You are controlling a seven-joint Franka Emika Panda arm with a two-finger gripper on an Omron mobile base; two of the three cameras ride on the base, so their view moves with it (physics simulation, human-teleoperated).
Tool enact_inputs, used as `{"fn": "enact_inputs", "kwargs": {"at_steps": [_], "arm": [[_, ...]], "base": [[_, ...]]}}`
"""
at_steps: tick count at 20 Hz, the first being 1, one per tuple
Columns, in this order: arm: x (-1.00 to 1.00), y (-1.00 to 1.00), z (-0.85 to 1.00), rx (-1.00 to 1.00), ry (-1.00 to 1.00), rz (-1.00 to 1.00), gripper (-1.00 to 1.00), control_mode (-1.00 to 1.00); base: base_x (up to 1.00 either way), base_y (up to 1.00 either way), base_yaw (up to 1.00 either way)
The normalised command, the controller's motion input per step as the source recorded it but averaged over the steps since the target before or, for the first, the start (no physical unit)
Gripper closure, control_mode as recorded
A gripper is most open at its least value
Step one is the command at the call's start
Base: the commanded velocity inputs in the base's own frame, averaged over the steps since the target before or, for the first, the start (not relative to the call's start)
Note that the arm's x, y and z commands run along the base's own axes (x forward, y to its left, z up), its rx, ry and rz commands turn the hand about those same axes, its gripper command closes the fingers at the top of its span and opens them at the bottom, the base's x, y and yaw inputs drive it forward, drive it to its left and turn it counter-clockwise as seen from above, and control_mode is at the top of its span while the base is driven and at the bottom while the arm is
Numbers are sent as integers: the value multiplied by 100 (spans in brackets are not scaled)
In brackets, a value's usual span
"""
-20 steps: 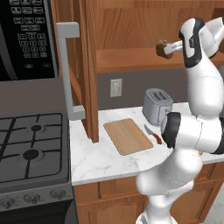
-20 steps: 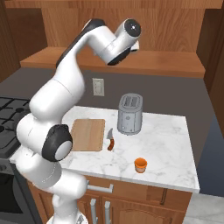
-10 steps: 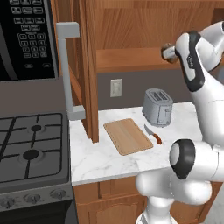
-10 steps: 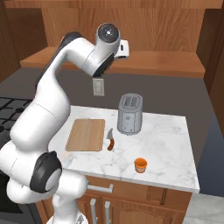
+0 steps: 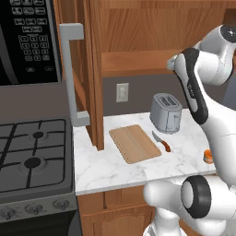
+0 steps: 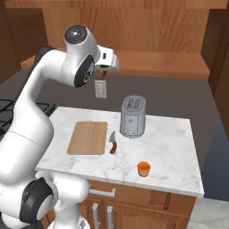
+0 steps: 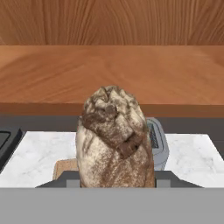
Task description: Pick the bread, place it on the cutting board, pick the jam, place it on the counter, and close the cabinet.
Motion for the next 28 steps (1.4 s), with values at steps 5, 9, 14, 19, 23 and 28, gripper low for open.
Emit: {"fn": "enact_inputs", "kwargs": {"at_steps": [5, 9, 14, 19, 23, 28], "arm": [[-43, 21, 0, 0, 17, -14, 100, -100], [-5, 24, -1, 0, 10, -1, 100, -100], [0, 27, -11, 0, 11, 0, 100, -100], [0, 19, -28, 0, 7, 0, 100, -100], [0, 15, -40, 0, 6, 0, 100, -100], [0, 7, -46, 0, 3, 0, 100, -100]], "base": [[0, 0, 0], [0, 0, 0], [0, 0, 0], [0, 0, 0], [0, 0, 0], [0, 0, 0]]}}
